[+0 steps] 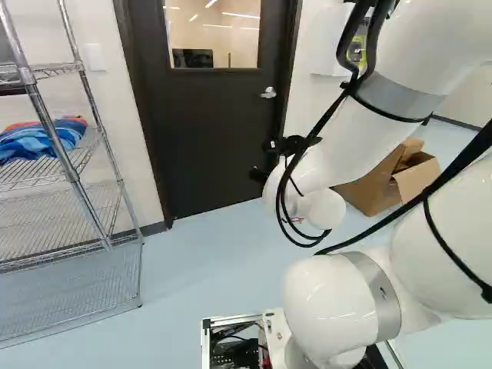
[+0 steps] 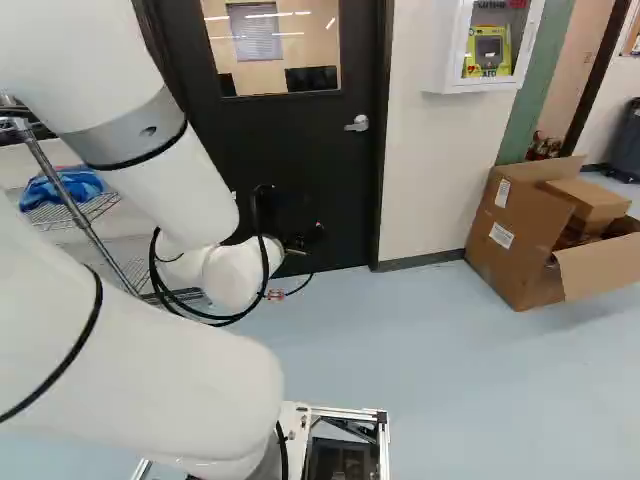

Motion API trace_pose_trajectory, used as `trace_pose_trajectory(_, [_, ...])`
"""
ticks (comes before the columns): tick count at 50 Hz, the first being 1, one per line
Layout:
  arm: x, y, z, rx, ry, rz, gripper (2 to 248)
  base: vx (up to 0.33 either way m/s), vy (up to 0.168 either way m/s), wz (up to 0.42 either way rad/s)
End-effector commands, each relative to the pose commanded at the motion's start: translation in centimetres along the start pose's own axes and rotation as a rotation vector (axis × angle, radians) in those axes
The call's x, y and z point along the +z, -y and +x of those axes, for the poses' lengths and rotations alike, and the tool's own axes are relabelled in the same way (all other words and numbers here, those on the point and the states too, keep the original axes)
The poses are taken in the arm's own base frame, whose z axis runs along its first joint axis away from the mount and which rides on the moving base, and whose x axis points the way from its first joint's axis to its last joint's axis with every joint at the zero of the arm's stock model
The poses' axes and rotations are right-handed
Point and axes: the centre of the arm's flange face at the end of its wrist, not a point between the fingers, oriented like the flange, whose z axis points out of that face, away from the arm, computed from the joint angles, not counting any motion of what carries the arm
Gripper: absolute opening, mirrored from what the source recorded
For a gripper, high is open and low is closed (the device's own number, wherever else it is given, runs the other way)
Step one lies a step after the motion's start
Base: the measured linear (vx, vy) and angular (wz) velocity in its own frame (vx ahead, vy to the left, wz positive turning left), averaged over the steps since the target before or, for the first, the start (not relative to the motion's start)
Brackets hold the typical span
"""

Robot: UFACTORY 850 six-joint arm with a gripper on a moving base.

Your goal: Open the door and move inside

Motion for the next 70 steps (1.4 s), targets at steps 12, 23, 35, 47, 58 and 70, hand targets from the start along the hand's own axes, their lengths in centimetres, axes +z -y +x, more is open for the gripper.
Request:
trace_pose_trajectory(12, [0.00, 0.00, 0.00, 0.000, 0.000, 0.000, 247, 0.130, -0.031, 0.001])
trace_pose_trajectory(23, [0.00, 0.00, 0.00, 0.000, 0.000, 0.000, 247, 0.145, -0.038, 0.000])
trace_pose_trajectory(35, [0.00, 0.00, 0.00, 0.000, 0.000, 0.000, 247, 0.155, -0.040, -0.001])
trace_pose_trajectory(47, [0.00, 0.00, 0.00, 0.000, 0.000, 0.000, 247, 0.147, -0.040, 0.000])
trace_pose_trajectory(58, [0.00, 0.00, 0.00, 0.000, 0.000, 0.000, 247, 0.151, -0.040, 0.027])
trace_pose_trajectory(70, [0.00, 0.00, 0.00, 0.000, 0.000, 0.000, 247, 0.144, -0.024, 0.117])
